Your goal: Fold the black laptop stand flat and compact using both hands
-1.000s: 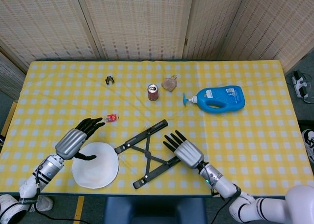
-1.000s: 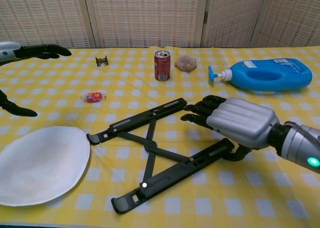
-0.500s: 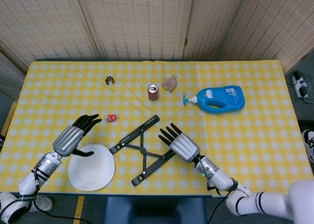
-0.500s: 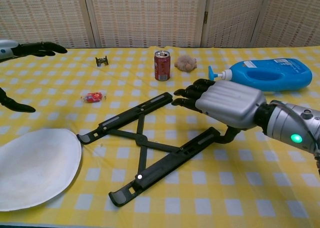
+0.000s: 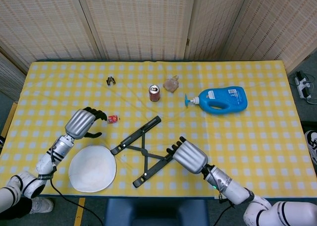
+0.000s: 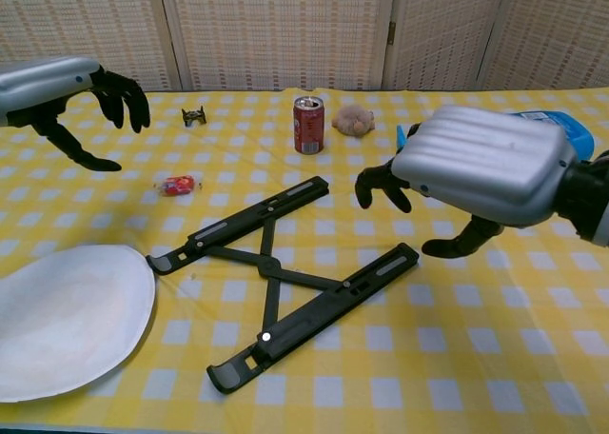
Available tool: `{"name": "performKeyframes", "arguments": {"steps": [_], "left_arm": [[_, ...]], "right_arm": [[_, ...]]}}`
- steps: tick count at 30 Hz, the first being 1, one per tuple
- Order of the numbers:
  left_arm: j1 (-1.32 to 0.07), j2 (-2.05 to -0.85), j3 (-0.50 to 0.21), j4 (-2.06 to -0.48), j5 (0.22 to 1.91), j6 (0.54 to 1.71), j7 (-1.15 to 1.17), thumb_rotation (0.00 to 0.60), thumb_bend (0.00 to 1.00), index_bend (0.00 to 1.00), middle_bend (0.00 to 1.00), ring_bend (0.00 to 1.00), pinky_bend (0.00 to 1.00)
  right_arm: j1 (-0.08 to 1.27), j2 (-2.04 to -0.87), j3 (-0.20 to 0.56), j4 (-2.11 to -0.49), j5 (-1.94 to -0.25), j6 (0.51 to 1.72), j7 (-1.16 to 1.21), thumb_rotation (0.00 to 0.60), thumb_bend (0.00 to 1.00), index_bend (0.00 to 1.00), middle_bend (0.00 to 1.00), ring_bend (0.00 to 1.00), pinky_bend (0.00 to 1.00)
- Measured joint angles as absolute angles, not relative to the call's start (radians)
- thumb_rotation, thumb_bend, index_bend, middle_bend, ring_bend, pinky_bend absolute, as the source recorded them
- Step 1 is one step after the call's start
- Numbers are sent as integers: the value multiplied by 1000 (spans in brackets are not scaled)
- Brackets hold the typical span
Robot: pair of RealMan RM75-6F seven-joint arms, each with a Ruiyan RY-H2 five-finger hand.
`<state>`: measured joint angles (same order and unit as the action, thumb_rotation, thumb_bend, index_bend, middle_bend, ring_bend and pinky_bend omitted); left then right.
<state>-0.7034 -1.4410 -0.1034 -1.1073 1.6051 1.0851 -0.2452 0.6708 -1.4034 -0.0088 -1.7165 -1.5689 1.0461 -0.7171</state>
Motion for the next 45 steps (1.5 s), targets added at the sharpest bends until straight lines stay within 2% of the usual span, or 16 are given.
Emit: {"name": "performKeyframes", "arguments": {"steps": [5,10,18,30,45], "left_arm": [[-741,-1544,-106,-966,1608,1076,-232,600,127,677,796,714,698],[-773,-1639,-103,-862,1596,1049,-250,600,93,731,859,765,737],[-807,-1728,-87,-784,1581,1013,-265,600,75,739,870,770,738],[-829,-1801,-59,-691,1567,962,-246,600,75,739,870,769,737],[-836,-1809,-43,-726,1556,952,-307,600,75,739,869,767,737]], "right_arm": [[660,-1423,-16,-1717,-1560,1040,-767,600,266,571,775,771,729],[650,-1454,-18,-1709,-1541,1031,-797,600,266,596,807,799,772],[652,-1496,-15,-1683,-1506,997,-819,600,265,600,807,798,772],[658,-1536,-12,-1632,-1450,958,-836,600,266,600,807,796,772],[670,-1617,-6,-1526,-1446,952,-823,600,266,600,807,796,772]]}}
